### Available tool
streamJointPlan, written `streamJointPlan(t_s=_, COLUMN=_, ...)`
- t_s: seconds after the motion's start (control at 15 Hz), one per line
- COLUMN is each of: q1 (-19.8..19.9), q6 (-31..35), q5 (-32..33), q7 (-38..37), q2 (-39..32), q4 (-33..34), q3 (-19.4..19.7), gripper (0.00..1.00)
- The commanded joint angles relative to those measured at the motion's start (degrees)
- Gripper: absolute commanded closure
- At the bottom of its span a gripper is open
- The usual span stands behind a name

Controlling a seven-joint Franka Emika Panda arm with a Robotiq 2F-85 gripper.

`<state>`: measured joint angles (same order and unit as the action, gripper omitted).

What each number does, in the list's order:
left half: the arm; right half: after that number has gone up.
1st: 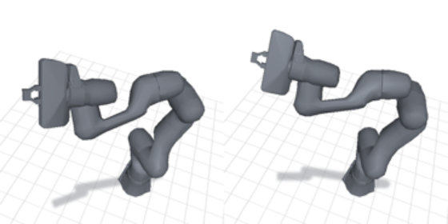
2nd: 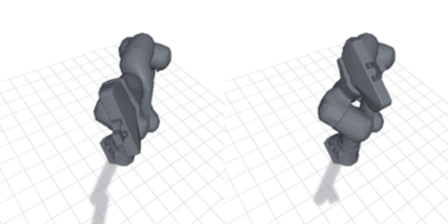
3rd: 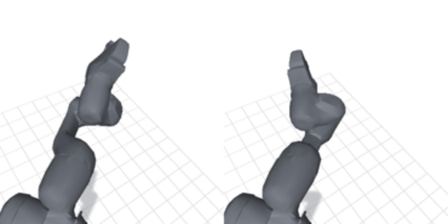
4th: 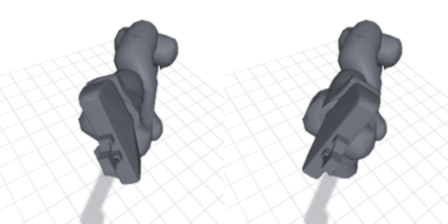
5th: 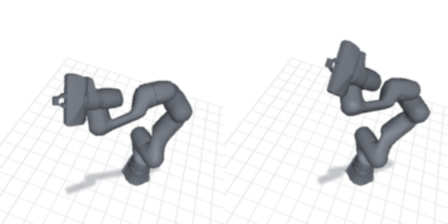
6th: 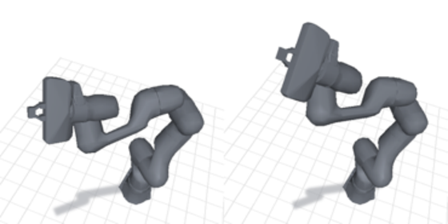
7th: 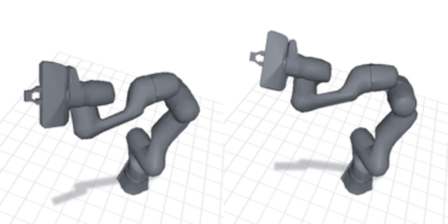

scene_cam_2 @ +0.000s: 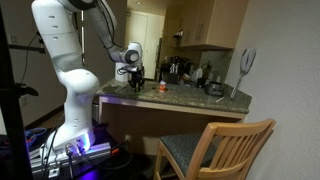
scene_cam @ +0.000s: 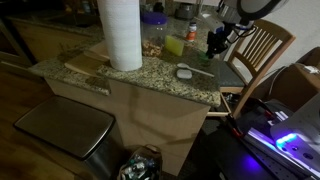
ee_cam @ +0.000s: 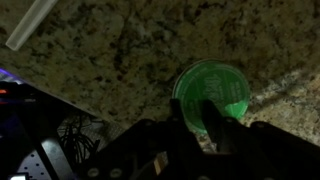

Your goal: Place the green object on the purple jar

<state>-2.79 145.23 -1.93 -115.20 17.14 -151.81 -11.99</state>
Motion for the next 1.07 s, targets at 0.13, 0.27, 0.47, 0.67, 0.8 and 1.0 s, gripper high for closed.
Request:
streamJointPlan(t_s=0.13, q1=1.64, q6=-0.78, q5=3.59, q7=-3.57, q2=-0.01, q4=-3.48, q3=-0.94, gripper=0.41)
streamJointPlan(t_s=0.27, q1=1.6, q6=-1.6, q5=4.55, q7=-4.23, q2=0.11, q4=-3.69, q3=-0.94, gripper=0.26)
streamJointPlan(t_s=0.47, q1=1.26, q6=-1.55, q5=4.51, q7=-4.08, q2=-0.02, q4=-3.98, q3=-0.73, gripper=0.06)
streamJointPlan(t_s=0.67, q1=0.87, q6=-1.36, q5=3.99, q7=-3.22, q2=-0.24, q4=-4.43, q3=-0.44, gripper=0.0)
streamJointPlan(t_s=0.8, q1=0.8, q6=-1.59, q5=3.75, q7=-3.28, q2=-0.27, q4=-4.51, q3=-0.39, gripper=0.0)
streamJointPlan(t_s=1.0, q1=0.65, q6=-1.33, q5=3.31, q7=-3.25, q2=-0.31, q4=-4.53, q3=-0.3, gripper=0.0)
